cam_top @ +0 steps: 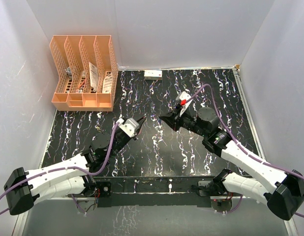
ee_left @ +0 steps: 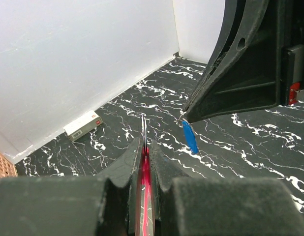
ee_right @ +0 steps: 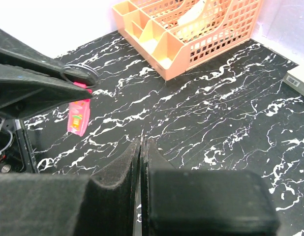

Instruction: Put the keys on the keyring

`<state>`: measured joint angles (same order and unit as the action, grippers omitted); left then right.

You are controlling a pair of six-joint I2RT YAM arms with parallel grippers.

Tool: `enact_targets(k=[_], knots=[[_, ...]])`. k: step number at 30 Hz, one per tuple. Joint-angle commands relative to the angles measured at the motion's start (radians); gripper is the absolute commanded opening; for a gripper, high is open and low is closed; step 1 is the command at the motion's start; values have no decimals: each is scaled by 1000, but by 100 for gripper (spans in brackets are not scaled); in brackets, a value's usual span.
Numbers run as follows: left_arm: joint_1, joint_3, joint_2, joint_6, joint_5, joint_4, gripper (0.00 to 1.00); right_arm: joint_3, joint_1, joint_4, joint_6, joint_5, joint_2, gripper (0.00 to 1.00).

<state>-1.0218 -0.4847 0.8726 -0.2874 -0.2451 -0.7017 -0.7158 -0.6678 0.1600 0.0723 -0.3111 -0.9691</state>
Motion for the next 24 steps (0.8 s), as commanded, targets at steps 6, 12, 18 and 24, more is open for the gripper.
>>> enact_targets(k=[6,12,18,24], knots=[[6,-56,21,7,45,11,0,3,-5,120,-46,-94,47,0],[6,-78,46,11,53,42,0,-12,-5,121,-43,-111,47,0],[6,-96,70,19,63,52,0,-17,-5,126,-32,-112,48,0],[6,-98,86,32,59,37,0,-13,-4,152,-14,-102,48,0]])
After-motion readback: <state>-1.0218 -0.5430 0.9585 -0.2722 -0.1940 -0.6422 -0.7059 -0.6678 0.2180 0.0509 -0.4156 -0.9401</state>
